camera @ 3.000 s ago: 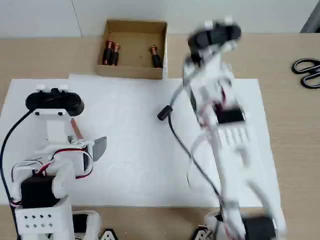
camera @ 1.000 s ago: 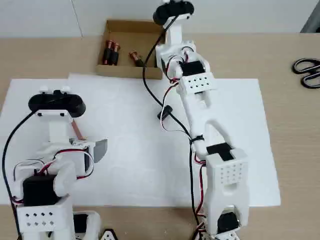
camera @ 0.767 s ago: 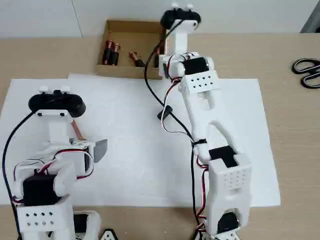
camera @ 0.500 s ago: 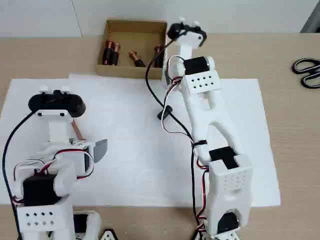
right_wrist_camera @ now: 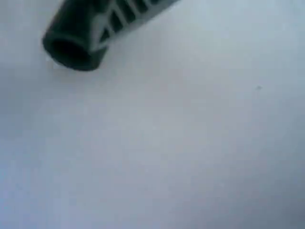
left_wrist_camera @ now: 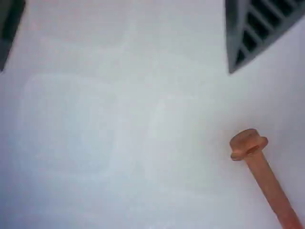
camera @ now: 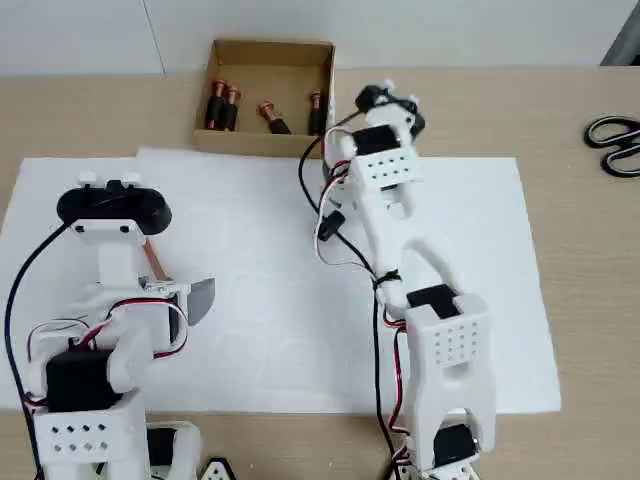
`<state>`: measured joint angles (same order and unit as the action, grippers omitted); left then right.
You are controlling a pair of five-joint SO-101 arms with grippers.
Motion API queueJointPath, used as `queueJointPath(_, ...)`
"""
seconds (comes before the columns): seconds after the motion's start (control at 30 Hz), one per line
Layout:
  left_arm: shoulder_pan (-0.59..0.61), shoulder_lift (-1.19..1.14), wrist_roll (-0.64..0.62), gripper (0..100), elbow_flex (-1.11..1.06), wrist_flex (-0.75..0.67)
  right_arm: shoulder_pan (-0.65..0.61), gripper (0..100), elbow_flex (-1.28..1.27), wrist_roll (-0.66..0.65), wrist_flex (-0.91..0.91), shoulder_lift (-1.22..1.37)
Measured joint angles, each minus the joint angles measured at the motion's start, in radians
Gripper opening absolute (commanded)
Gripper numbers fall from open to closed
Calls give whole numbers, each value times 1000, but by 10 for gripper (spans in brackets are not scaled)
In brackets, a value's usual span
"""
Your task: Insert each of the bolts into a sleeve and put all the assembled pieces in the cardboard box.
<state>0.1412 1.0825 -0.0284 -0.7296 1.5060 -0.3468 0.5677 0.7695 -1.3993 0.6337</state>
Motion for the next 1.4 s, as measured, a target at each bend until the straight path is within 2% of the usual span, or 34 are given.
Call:
queueJointPath(0.23, 0, 0, 0, 280, 0, 0, -69, 180, 0, 55, 55, 9)
queueJointPath(0.7, 0, 0, 0, 280, 0, 0, -66, 177, 32, 60, 110, 140)
queueJointPath(0.77, 0, 0, 0, 280, 0, 0, -66, 141, 40, 60, 110, 149)
queueJointPath(0.9, 0, 0, 0, 280, 0, 0, -63, 0, 31, 60, 109, 152)
queueJointPath(0.97, 0, 0, 0, 280, 0, 0, -60, 14, 31, 60, 107, 153)
queueJointPath(1.13, 0, 0, 0, 280, 0, 0, -49, 4, 51, 58, 61, 157)
queueJointPath(1.4, 0, 0, 0, 280, 0, 0, 5, 6, 37, 37, -89, 8)
